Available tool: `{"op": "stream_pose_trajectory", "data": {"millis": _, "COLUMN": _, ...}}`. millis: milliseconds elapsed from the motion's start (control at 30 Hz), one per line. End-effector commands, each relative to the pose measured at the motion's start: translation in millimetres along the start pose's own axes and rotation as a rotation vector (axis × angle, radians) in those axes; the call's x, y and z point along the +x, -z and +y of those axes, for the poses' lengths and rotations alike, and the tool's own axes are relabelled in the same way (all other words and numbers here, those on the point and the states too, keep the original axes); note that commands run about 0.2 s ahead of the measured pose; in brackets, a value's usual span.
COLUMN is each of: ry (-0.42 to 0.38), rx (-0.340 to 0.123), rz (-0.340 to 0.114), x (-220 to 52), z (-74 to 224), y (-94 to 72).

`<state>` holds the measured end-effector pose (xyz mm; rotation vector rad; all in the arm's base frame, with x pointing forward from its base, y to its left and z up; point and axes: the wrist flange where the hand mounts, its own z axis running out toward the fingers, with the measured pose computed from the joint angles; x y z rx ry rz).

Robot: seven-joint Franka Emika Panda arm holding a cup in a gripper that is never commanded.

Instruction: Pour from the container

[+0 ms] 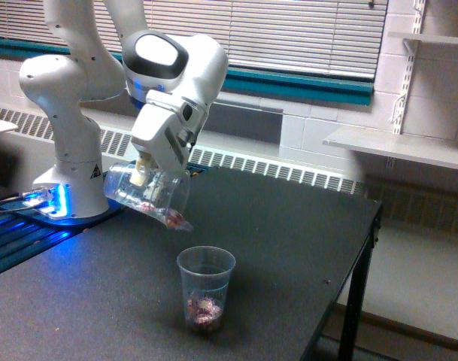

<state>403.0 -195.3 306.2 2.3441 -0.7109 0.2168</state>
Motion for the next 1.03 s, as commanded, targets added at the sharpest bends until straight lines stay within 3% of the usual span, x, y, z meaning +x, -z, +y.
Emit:
{"op": "stream_pose_trajectory", "data": {"millis": 33, "ry": 0.001, "rx": -0.013, "rz": -0.001, "x": 2.9, "z": -2.7, "y": 6.0}}
{"op": "stream_pose_trajectory", "data": {"millis": 1033, "ry": 0.006, "rx": 0.014, "rz": -0.004, "x": 3.9, "z": 2.7, "y": 8.2}}
